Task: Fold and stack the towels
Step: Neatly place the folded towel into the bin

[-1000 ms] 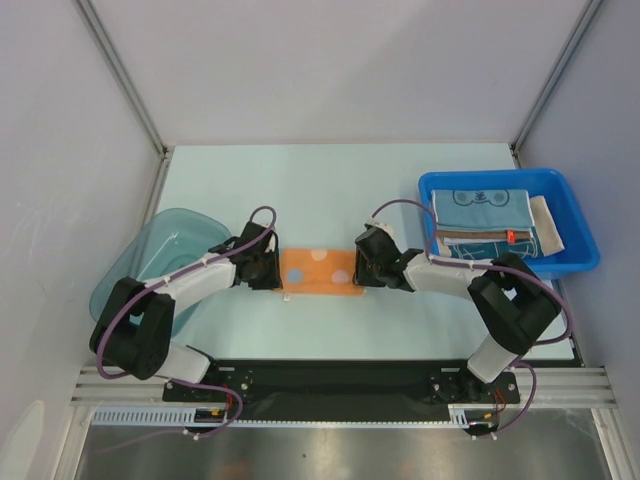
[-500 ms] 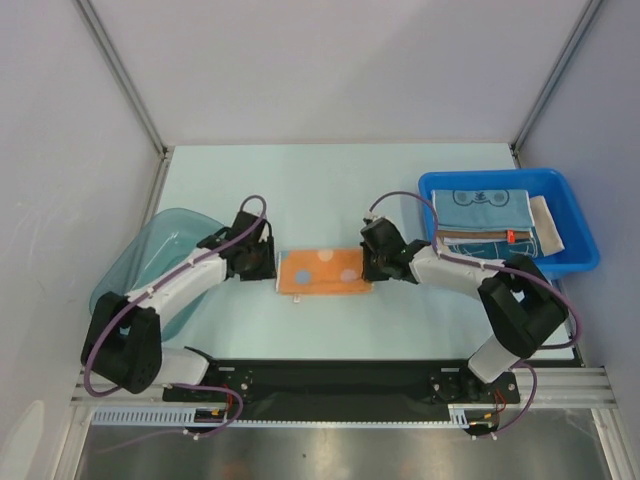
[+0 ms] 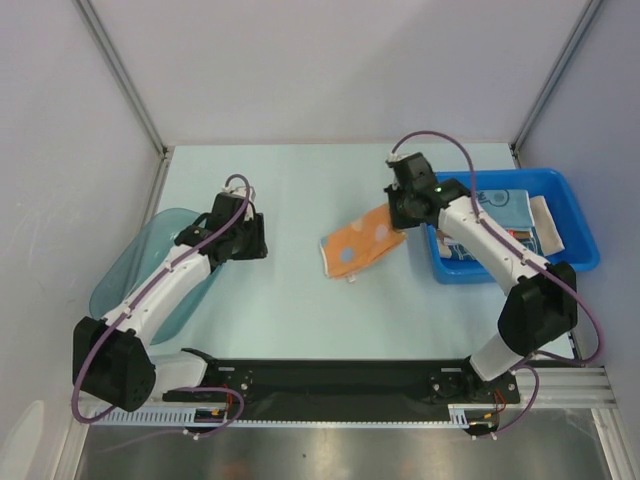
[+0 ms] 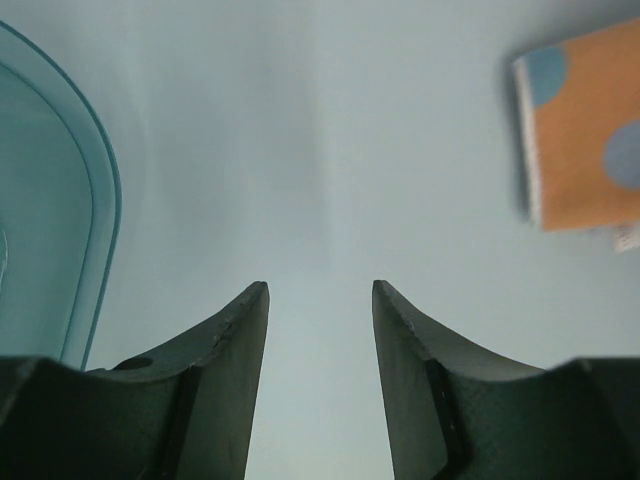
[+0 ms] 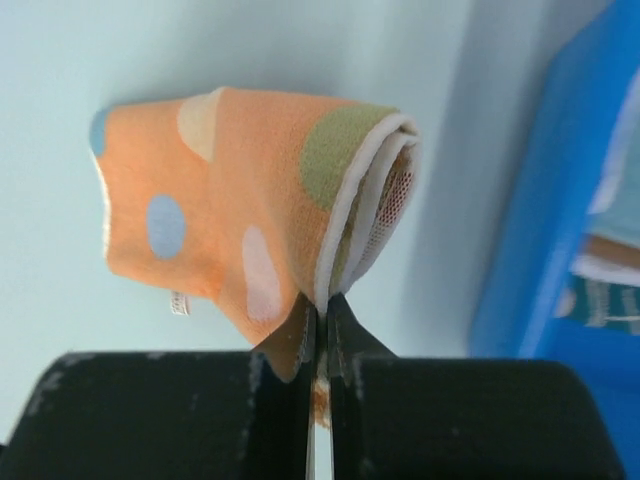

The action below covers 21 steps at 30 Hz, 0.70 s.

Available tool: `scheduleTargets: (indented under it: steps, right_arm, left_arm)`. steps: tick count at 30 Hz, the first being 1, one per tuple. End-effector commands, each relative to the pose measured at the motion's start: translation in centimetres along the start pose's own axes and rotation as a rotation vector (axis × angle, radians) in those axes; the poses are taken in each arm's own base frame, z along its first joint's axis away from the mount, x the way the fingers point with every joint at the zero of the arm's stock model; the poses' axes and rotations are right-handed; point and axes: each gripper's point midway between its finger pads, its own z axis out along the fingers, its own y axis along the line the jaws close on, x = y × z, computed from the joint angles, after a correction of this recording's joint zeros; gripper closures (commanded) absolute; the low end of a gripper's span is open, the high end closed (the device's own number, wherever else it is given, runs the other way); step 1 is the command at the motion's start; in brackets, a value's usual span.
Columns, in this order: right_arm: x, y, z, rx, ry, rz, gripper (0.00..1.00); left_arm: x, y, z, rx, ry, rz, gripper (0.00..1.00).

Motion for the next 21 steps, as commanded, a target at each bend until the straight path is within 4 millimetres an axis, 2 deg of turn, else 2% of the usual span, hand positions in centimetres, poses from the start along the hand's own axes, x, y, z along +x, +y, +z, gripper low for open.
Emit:
scheduleTargets:
  steps: [1,2,3,5,6,9,10,12,13,14,16,18,20,21]
  right_arm:
    - [-1.4,-5.2,-2.1,0.071,0.027,-0.02,1.0]
    - [-1.8,-6.1,-2.3,0.072,0.019,-0.005,1.0]
    - [-2.8,-8.1,-2.8,0.091,0.0,0.026,1.0]
    - [-3.6,-9.7,-3.2,0.106,0.001,0.024,1.0]
    - [-4.7,-11.3,-3.8,0.123,-0.026,0.052,1.0]
    - [-5.7,-14.4,-4.1,0.154,-0.031,0.071,1.0]
    - [-5.5,-16.6,-4.1,0.177,-0.024,0.116,1.0]
    - [-5.7,-17.6,-4.1,0.142,-0.042,0.157,1.0]
    - [-5.5,-19.4,-4.2,0.164,-0.047,0.196,1.0]
    - [-5.8,-19.9,-4.3,0.16,-0.06,0.208,1.0]
    - [-6.2,-22.1,-4.9,0.193,-0.07,0.232,1.0]
    - [-5.4,-23.9,-4.6,0.222,-0.032,0.245,1.0]
    - [-5.1,-26.1,-5.1,0.247,-0.031,0.285,1.0]
    - [-5.0,-26.4,-4.9,0.241,-0.028,0.285,1.0]
  left_arm:
    - [0.7,0.1,0.0,0.022,0.013,0.037,0.48]
    - [0.9,-0.1,0.2,0.038,0.016,0.048,0.47]
    - [1.2,-0.2,0.3,0.043,0.024,0.055,0.47]
    - [1.4,-0.2,0.5,0.049,0.034,0.066,0.47]
    - [1.5,-0.3,0.6,0.053,0.035,0.067,0.47]
    - [1.7,-1.0,0.5,0.094,0.043,0.075,0.47]
    - [1.8,-1.1,0.6,0.1,0.04,0.071,0.46]
    - [1.8,-1.6,0.4,0.13,0.037,0.071,0.39]
    - [1.6,-1.8,0.3,0.142,0.027,0.074,0.37]
    - [1.5,-2.0,0.4,0.152,0.029,0.074,0.34]
    - [1.1,-2.7,0.0,0.182,0.034,0.081,0.33]
    - [0.9,-3.1,0.0,0.198,0.043,0.091,0.3]
    - [0.3,-3.3,-0.3,0.207,0.038,0.096,0.29]
    - [0.0,-3.5,-0.4,0.212,0.035,0.096,0.29]
